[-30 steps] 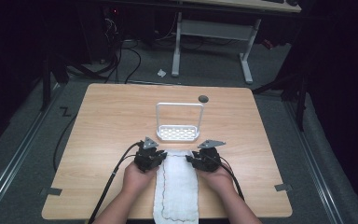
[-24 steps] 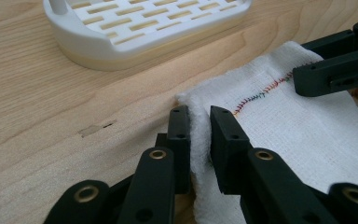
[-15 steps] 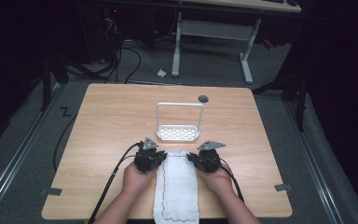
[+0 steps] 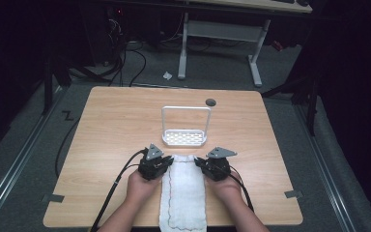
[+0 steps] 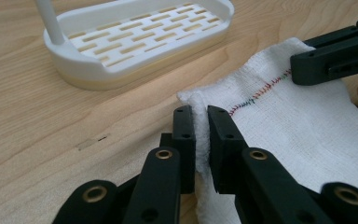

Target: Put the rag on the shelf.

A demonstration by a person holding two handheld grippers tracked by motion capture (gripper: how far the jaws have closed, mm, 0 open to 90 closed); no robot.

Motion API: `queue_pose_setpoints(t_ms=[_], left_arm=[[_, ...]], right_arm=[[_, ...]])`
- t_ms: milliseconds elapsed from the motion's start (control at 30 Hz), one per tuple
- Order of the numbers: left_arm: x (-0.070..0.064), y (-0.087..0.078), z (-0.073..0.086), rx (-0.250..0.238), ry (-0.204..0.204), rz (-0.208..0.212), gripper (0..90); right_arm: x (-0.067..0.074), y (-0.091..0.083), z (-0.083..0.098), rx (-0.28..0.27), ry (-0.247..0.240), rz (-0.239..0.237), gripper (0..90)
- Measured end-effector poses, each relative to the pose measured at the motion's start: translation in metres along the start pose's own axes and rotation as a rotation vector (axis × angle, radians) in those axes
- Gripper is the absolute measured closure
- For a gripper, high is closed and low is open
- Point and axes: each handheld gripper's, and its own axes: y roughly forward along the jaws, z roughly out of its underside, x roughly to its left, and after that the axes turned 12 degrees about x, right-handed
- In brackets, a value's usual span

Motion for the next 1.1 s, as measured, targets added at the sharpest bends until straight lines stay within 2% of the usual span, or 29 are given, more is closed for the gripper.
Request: queue_pose_setpoints(t_ms=[67,100,133,167,200,233,300,400,467,500,567,600,633,700,833,967,1067,1100], left_arm=[[0.0,-0.003,0.001,-0.021,-0.003,0.012,81.9],[0.0,-0.008,0.003,-0.044,-0.019,0.037,81.9],[0.0,-0.008,0.003,-0.044,-0.019,0.037,81.9],[-0.001,-0.013,0.005,-0.066,-0.028,0.04,82.0],[-0.001,-0.016,0.006,-0.077,-0.037,0.041,82.0],[0.001,-0.021,0.003,-0.111,-0.093,0.073,82.3],[0.0,-0.024,0.001,-0.122,-0.107,0.084,82.6],[-0.009,-0.032,-0.003,-0.151,-0.058,0.041,82.6],[-0.012,-0.039,-0.005,-0.184,-0.067,0.038,82.6],[-0.013,-0.043,-0.007,-0.207,-0.066,0.025,82.3],[-0.017,-0.049,-0.01,-0.232,-0.042,0.021,82.2],[-0.02,-0.054,-0.012,-0.244,-0.021,-0.001,82.1],[-0.022,-0.057,-0.014,-0.253,-0.014,-0.006,82.0],[-0.024,-0.063,-0.018,-0.273,-0.007,-0.002,82.1],[-0.027,-0.074,-0.029,-0.25,0.002,-0.013,82.4],[-0.027,-0.09,-0.043,-0.287,0.01,-0.041,82.5],[-0.027,-0.1,-0.054,-0.31,0.011,-0.045,82.7],[-0.027,-0.106,-0.062,-0.334,0.02,-0.052,82.6]], right_arm=[[0.001,-0.004,0.001,-0.016,-0.007,0.001,86.1],[0.003,-0.009,0.001,-0.036,-0.011,0.002,86.1],[0.003,-0.009,0.001,-0.036,-0.011,0.002,86.1],[0.005,-0.014,0.001,-0.06,-0.01,-0.01,86.2],[0.005,-0.014,0.001,-0.06,-0.01,-0.01,86.2],[0.008,-0.019,0.001,-0.088,-0.012,-0.014,86.1],[0.009,-0.021,0.0,-0.095,-0.015,-0.01,86.1],[0.016,-0.031,-0.003,-0.125,-0.029,0.004,86.1],[0.018,-0.034,-0.004,-0.13,-0.035,0.01,86.1],[0.022,-0.041,-0.007,-0.148,-0.05,0.04,86.1],[0.022,-0.044,-0.008,-0.156,-0.055,0.047,86.1],[0.023,-0.047,-0.01,-0.165,-0.055,0.047,86.1],[0.024,-0.051,-0.012,-0.175,-0.057,0.053,86.1],[0.024,-0.057,-0.015,-0.191,-0.055,0.059,86.1],[0.024,-0.068,-0.025,-0.219,-0.057,0.056,86.1],[0.025,-0.079,-0.038,-0.264,-0.058,0.059,86.1],[0.025,-0.09,-0.053,-0.302,-0.062,0.07,86.0],[0.025,-0.093,-0.057,-0.311,-0.061,0.069,86.0]])
